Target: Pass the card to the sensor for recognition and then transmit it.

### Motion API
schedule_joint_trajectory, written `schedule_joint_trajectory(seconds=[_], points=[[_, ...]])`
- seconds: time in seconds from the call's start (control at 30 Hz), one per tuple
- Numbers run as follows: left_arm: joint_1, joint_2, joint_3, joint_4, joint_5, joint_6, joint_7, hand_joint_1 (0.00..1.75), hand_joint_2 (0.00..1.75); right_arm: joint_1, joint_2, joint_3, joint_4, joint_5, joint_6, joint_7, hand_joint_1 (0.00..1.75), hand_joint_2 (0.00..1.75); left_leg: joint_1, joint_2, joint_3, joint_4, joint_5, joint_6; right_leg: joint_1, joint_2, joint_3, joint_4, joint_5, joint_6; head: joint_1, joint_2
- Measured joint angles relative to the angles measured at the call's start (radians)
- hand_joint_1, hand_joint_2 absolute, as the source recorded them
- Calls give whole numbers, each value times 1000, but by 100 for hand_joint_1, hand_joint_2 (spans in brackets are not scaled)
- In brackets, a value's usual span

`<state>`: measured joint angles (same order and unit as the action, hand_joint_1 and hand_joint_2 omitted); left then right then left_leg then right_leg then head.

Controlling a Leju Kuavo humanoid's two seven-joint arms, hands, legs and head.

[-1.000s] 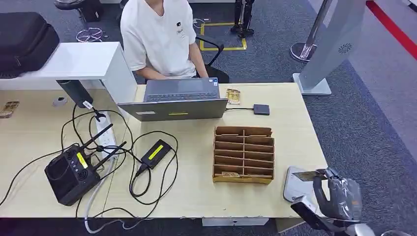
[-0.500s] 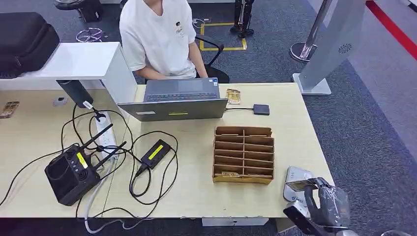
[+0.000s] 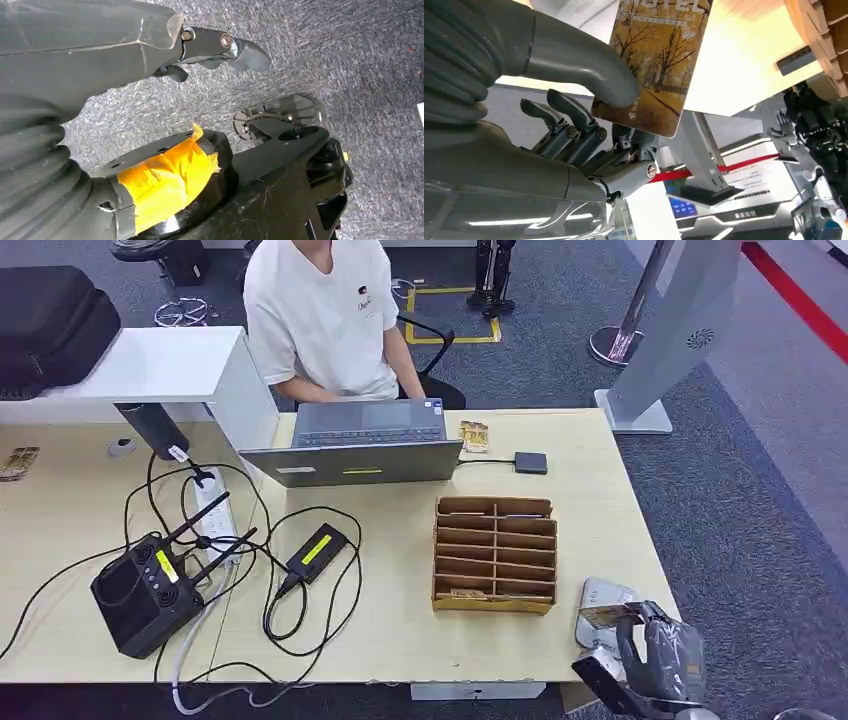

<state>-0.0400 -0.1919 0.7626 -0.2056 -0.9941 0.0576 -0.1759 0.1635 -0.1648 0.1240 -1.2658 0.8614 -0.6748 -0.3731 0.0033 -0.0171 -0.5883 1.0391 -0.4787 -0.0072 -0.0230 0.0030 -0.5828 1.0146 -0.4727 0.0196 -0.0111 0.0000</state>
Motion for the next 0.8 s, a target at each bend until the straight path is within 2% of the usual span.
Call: schedule_joint_trajectory(seconds=[0.1, 0.2, 0.33, 0.5, 0.6, 0.67, 0.8], points=[[0, 1, 0, 0, -10, 2, 3, 0, 175, -1, -14, 3, -57, 3, 11, 25, 175, 175, 0, 0, -1, 0, 0, 0, 0, 0, 0, 0, 0, 0, 0, 0], [-1, 3, 1, 0, -18, 2, 3, 0, 175, -21, -43, 4, -162, 0, 56, 42, 175, 175, 0, 1, -1, 0, 0, 0, 0, 1, 0, 0, 1, 0, 0, 0], [-3, 5, 4, 0, -29, 2, 0, 0, 175, -95, -93, 4, -300, -13, 117, 53, 175, 175, 0, 1, 0, 0, 0, 0, 0, 2, 0, 0, 1, 1, 0, 0], [-3, 8, 7, 0, -40, 2, -2, 0, 175, -167, -127, 8, -388, -15, 153, 61, 175, 175, -1, 1, -2, 0, 1, 0, -1, 2, -1, 1, 2, 1, -1, 0], [-6, 9, 8, 0, -56, -2, -2, 0, 175, -278, -142, 28, -416, 4, 176, 80, 175, 175, 0, 6, -1, 0, 1, 0, 0, 7, -1, 2, 3, 1, 0, 0], [-8, 9, 8, 0, -66, -26, -3, 0, 175, -386, -144, 64, -401, 88, 190, 127, 175, 175, 0, 7, -1, 0, 1, -1, 0, 8, -1, 2, 4, -1, 0, 0], [-17, 10, 8, 0, -88, -56, -3, 0, 175, -597, -119, 178, -280, 241, 184, 214, 175, 175, 1, 5, -1, 0, 5, -3, 0, 6, -2, 2, 6, -1, 0, 0]])
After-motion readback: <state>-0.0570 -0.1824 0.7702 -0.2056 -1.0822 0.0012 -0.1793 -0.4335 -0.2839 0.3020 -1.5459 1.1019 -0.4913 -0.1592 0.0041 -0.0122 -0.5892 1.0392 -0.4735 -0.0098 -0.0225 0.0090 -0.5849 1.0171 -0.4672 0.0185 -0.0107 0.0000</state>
